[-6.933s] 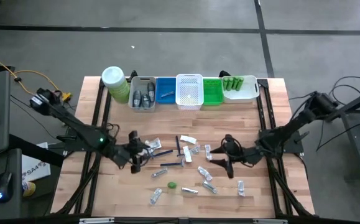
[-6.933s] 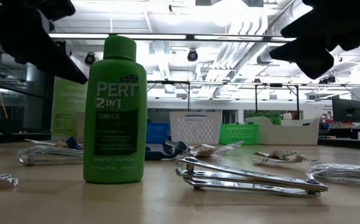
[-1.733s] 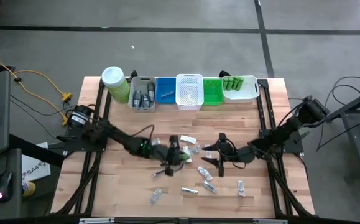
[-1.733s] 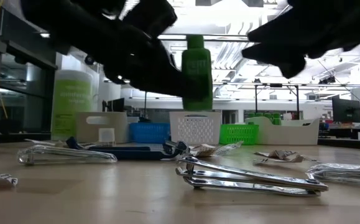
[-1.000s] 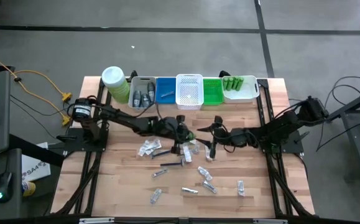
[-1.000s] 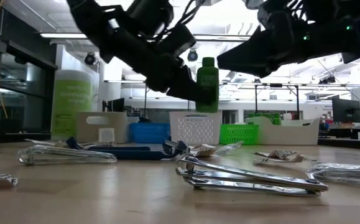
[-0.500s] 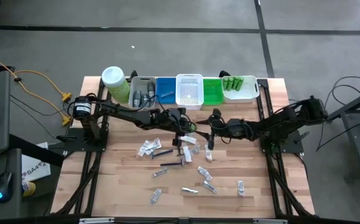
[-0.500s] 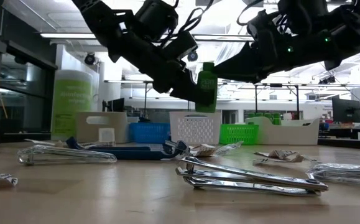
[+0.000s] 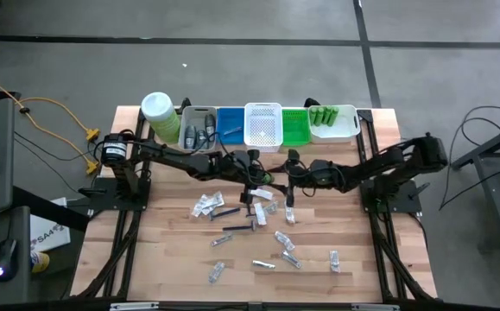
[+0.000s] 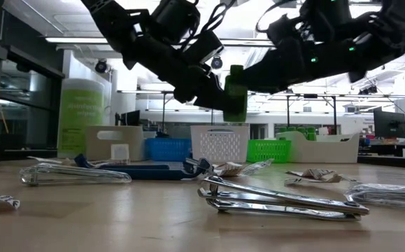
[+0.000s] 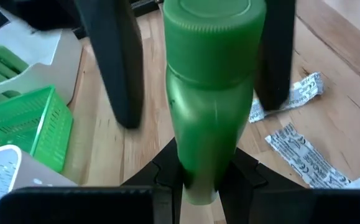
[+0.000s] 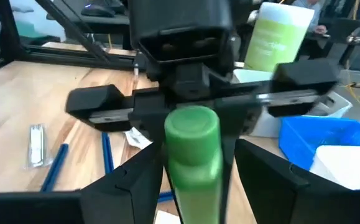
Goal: Pick & Place Travel size toiletries
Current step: Put the green shampoo into the right white bin
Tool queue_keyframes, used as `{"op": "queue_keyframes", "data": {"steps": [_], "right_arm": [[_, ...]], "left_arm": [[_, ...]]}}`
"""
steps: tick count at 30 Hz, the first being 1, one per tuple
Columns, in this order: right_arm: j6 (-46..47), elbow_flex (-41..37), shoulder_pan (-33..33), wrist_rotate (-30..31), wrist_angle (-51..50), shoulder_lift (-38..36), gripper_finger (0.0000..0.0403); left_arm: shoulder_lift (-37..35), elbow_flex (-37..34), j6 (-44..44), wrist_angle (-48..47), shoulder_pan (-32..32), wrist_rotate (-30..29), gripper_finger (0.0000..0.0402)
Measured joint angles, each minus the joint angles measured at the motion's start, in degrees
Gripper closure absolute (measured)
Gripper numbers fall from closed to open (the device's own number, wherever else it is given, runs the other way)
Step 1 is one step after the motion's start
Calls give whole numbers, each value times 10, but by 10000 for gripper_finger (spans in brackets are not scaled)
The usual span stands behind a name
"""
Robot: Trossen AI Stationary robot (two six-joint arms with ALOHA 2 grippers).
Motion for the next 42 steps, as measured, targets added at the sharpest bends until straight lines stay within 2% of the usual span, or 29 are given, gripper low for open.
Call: {"op": "queue_keyframes", "data": {"steps": [5, 11, 15, 21, 25, 30, 34, 38, 42], "right_arm": [[-12, 41, 0, -4, -2, 55, 210], [-9, 48, 1, 1, -8, 62, 224], [1, 48, 0, 1, -8, 62, 254], [21, 49, 1, -5, -12, 62, 318], [34, 50, 1, -6, -16, 61, 319], [78, 50, -8, 5, -59, 46, 319], [97, 49, -19, 47, -126, 5, 319], [108, 49, -32, 120, -193, -60, 319], [138, 49, -53, 233, -290, -147, 319]], "left_arm": [[2, 0, 1, -21, 0, -2, 335], [1, -1, -1, -36, 0, -2, 335], [1, -1, -3, -36, 0, -3, 335], [1, -1, -7, -36, 0, -2, 333], [1, 0, -7, -39, 0, -2, 311], [0, 1, 2, -35, 0, -21, 255], [-14, 1, 6, -55, 0, -84, 225], [-39, 1, 8, -108, 1, -163, 219], [-77, -21, -1, -126, 19, -167, 218]]}}
